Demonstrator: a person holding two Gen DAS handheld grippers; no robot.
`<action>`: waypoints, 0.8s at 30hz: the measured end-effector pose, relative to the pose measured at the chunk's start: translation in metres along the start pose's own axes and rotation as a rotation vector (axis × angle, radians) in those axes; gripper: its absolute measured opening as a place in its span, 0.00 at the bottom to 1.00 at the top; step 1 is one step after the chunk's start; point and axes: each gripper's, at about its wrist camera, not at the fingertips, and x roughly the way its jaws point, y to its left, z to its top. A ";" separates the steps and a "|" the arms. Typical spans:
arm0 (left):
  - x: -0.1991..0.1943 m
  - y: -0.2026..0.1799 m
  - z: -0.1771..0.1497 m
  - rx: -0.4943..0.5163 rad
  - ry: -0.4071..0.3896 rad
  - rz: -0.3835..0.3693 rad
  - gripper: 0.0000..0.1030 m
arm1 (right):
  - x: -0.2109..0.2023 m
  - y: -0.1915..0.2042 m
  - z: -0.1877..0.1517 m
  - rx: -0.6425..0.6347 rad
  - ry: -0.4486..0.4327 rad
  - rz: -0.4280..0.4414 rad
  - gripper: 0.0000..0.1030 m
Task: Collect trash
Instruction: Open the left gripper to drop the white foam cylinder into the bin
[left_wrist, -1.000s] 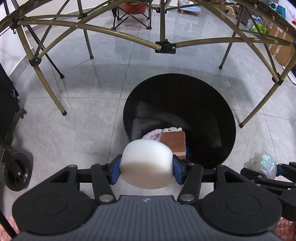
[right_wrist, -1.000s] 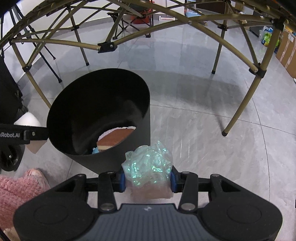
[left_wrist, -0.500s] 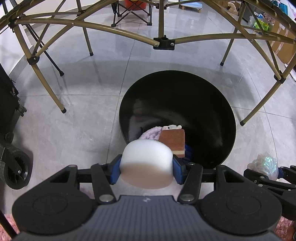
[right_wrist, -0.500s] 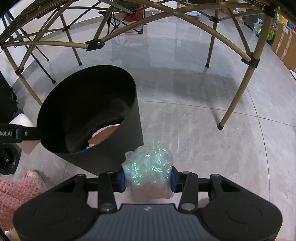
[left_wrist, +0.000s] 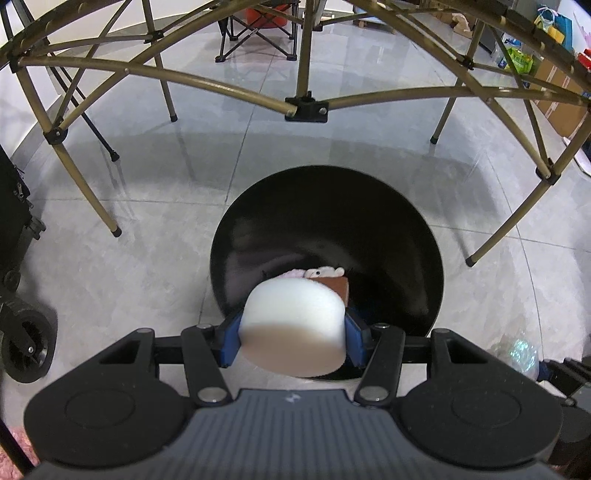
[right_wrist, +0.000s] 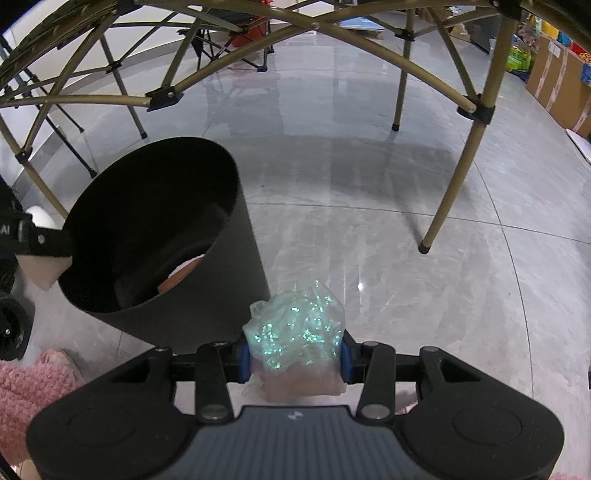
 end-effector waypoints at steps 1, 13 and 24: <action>0.000 -0.001 0.002 -0.003 -0.001 -0.001 0.54 | 0.000 -0.002 0.000 0.004 -0.001 -0.004 0.41; 0.007 -0.016 0.025 -0.043 -0.009 0.013 0.54 | 0.005 -0.021 0.002 0.051 -0.006 -0.040 0.41; 0.025 -0.023 0.044 -0.082 0.000 0.054 0.54 | 0.012 -0.035 0.003 0.085 -0.002 -0.061 0.41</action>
